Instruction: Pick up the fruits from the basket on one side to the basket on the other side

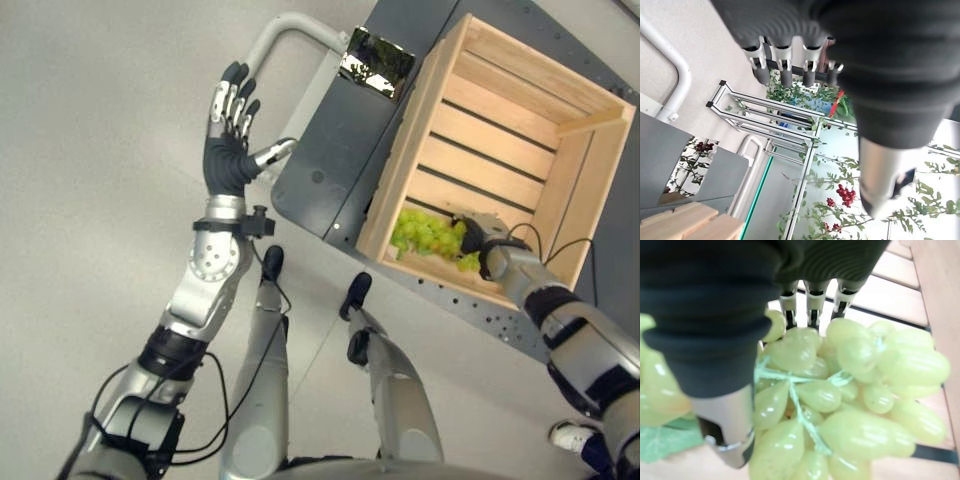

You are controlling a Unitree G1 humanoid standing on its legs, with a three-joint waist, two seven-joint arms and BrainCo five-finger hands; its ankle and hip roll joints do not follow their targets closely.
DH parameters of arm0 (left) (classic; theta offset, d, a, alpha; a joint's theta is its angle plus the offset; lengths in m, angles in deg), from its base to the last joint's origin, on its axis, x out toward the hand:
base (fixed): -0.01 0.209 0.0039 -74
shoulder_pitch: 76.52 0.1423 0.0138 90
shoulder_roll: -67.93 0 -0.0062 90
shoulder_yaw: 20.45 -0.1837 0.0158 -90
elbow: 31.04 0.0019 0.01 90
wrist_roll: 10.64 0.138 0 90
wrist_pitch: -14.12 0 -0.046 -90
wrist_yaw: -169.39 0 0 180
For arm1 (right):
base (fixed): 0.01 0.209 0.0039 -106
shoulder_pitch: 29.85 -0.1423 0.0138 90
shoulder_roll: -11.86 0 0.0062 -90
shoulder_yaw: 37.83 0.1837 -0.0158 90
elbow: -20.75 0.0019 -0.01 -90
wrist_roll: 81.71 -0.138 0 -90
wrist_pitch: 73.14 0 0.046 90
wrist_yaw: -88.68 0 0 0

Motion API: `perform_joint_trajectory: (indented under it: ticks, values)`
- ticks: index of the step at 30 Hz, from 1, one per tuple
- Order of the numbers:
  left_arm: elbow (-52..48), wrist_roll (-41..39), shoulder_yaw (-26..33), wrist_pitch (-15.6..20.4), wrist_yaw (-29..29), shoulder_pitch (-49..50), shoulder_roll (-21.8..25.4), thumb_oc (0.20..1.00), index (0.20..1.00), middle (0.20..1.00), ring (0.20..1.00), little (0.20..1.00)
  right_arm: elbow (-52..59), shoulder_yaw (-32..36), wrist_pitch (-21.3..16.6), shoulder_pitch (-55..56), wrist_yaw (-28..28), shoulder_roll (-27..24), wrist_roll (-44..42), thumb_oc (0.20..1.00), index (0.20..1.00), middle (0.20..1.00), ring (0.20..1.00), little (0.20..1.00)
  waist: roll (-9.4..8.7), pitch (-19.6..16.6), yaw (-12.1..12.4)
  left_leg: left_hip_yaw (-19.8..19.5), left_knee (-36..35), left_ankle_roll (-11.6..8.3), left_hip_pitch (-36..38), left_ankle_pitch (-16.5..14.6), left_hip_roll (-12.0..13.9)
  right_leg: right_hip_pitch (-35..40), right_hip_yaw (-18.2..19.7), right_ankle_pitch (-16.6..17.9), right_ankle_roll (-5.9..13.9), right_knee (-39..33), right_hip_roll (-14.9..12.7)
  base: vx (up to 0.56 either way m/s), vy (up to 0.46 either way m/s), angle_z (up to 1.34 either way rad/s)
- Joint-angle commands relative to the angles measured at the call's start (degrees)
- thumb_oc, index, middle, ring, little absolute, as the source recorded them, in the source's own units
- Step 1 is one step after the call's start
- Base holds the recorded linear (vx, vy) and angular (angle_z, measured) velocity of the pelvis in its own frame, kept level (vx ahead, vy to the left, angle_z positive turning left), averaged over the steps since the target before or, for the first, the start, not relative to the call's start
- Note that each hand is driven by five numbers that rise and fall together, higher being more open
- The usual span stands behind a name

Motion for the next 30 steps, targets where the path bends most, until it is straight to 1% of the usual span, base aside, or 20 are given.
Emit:
perform_joint_trajectory:
  ticks: [1, 4, 9, 10, 14, 16, 21, 24, 30]
  values:
    - [-3.44, 3.24, 0.87, 2.41, -0.38, -2.03, -1.32, 1.000, 1.000, 1.000, 1.000, 1.000, -3.14, -4.21, -0.98, -0.25, 1.87, 6.99, -1.55, 1.000, 1.000, 1.000, 1.000, 1.000, 3.44, -0.27, 0.12, 3.07, 1.10, 1.47, -0.48, -4.05, -2.19, -3.06, 0.55, -0.52, 4.07, 2.51, -1.88, 0.00, 0.000, 0.00]
    - [-3.37, 3.46, 0.49, 2.36, -0.59, -2.40, -1.65, 1.000, 1.000, 1.000, 1.000, 1.000, -5.56, -4.73, -0.68, -1.37, 2.21, 8.10, -2.00, 1.000, 1.000, 1.000, 1.000, 1.000, 3.91, -0.27, 0.24, 3.06, 0.99, 1.57, -0.83, -3.96, -2.27, -3.53, 0.76, -0.46, 4.03, 2.50, -1.85, 0.00, 0.000, 0.00]
    - [-3.61, 3.32, 0.09, 2.35, -0.53, -2.40, -1.94, 1.000, 1.000, 1.000, 1.000, 1.000, -9.31, -5.12, 0.06, -2.35, 2.59, 8.37, -1.54, 1.000, 1.000, 1.000, 1.000, 1.000, 4.75, -0.27, 0.48, 2.86, 1.20, 1.61, -1.80, -3.85, -2.53, -4.51, 0.65, -0.56, 3.98, 2.91, -1.95, 0.00, 0.000, 0.00]
    - [-3.80, 3.38, 0.03, 2.26, -0.41, -2.57, -1.94, 1.000, 1.000, 1.000, 1.000, 1.000, -11.12, -5.84, 0.67, -2.65, 3.06, 8.02, 0.03, 1.000, 1.000, 1.000, 1.000, 1.000, 5.16, -0.27, 0.65, 2.76, 1.22, 1.63, -2.23, -3.77, -2.64, -4.83, 0.50, -0.54, 4.06, 2.97, -2.07, -0.02, 0.007, 0.03]
    - [-3.91, 3.60, -0.20, 2.08, -0.46, -2.98, -2.09, 1.000, 1.000, 1.000, 1.000, 1.000, -13.48, -5.89, 1.74, -2.98, 3.84, 7.99, 1.17, 1.000, 1.000, 1.000, 1.000, 1.000, 5.71, -0.27, 0.81, 2.55, 1.24, 1.73, -2.80, -3.69, -2.74, -5.55, 0.32, -0.53, 4.11, 3.32, -2.24, -0.01, 0.008, 0.03]
    - [-4.47, 3.99, -0.52, 1.95, -0.34, -3.62, -1.73, 1.000, 1.000, 1.000, 1.000, 1.000, -16.43, -6.06, 2.64, -3.40, 4.74, 8.07, 1.96, 1.000, 1.000, 1.000, 1.000, 1.000, 6.47, -0.27, 1.30, 2.16, 1.50, 1.71, -4.13, -3.51, -3.04, -6.68, 0.23, -0.41, 4.17, 3.35, -2.36, -0.02, -0.003, 0.06]
    - [-5.83, 4.21, -0.32, 1.68, -0.09, -3.57, -1.76, 1.000, 1.000, 1.000, 1.000, 1.000, -17.64, -4.97, 3.17, -4.06, 4.48, 6.84, 1.25, 1.000, 1.000, 1.000, 1.000, 1.000, 7.39, -0.27, 1.81, 1.62, 1.44, 1.57, -6.27, -3.02, -3.54, -8.80, -0.36, -0.47, 4.17, 3.92, -2.49, -0.01, -0.006, 0.07]
    - [-6.05, 4.57, 0.09, 1.18, -0.27, -3.25, -1.80, 1.000, 1.000, 1.000, 1.000, 1.000, -17.46, -4.65, 3.19, -5.61, 4.45, 4.97, 0.27, 1.000, 1.000, 1.000, 1.000, 1.000, 8.19, -0.27, 1.88, 1.39, 2.49, 1.47, -8.95, -2.99, -3.80, -11.81, -0.60, -0.80, 3.99, 5.69, -2.82, -0.01, 0.033, 0.12]
    - [-6.89, 4.46, 0.57, 0.96, -0.73, -2.97, -2.10, 1.000, 1.000, 1.000, 1.000, 1.000, -17.65, -3.92, 3.48, -7.86, 4.05, 3.37, -1.99, 1.000, 1.000, 1.000, 1.000, 1.000, 8.81, -0.27, 1.67, 1.51, 4.11, 1.55, -12.28, -3.39, -4.04, -15.52, -0.26, -1.37, 3.97, 7.91, -3.12, 0.00, 0.030, 0.09]
